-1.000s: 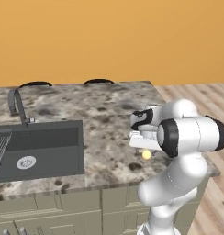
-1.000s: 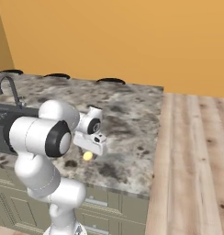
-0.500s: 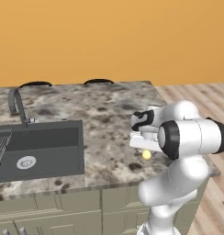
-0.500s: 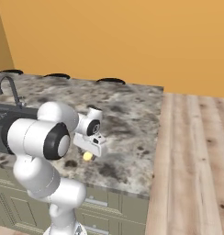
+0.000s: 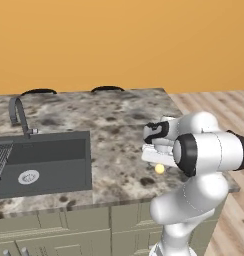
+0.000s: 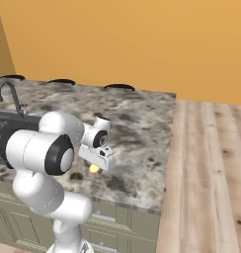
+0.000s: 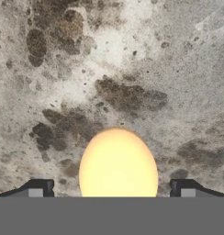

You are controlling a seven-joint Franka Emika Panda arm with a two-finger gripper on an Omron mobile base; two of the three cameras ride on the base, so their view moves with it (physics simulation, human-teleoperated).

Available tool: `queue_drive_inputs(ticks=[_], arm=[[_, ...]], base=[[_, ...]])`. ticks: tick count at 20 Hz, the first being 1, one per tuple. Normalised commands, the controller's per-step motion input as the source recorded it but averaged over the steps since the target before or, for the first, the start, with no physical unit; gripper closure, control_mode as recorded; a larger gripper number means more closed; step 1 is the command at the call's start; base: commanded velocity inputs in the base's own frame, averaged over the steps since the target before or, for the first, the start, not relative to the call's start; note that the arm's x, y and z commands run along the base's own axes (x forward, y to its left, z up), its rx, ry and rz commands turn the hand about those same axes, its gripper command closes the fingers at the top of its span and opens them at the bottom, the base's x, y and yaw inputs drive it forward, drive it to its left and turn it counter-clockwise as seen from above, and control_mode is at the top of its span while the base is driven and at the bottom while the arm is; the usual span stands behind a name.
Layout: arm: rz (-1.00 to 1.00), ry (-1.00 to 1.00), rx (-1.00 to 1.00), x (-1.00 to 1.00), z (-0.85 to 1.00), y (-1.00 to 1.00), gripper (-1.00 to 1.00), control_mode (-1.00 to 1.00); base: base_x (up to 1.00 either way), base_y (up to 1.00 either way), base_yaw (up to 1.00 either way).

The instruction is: Gather the eggs and milk located in the vicinity of the sink area and place them right next to the bowl.

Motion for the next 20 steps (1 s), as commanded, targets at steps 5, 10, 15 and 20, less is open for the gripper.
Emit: queue_drive_inputs(ticks=[5, 10, 15, 20], arm=[[0.00, 0.00, 0.00, 0.00, 0.00, 0.00, 1.00, -1.00], [0.00, 0.00, 0.00, 0.00, 0.00, 0.00, 1.00, -1.00], [0.01, -0.03, 0.00, -0.06, 0.19, 0.04, 1.00, -1.00], [0.11, -0.18, -0.03, -0.67, 0.91, 0.25, 1.00, -1.00]], base=[[0.00, 0.00, 0.00], [0.00, 0.00, 0.00], [0.00, 0.00, 0.00], [0.00, 0.00, 0.00]])
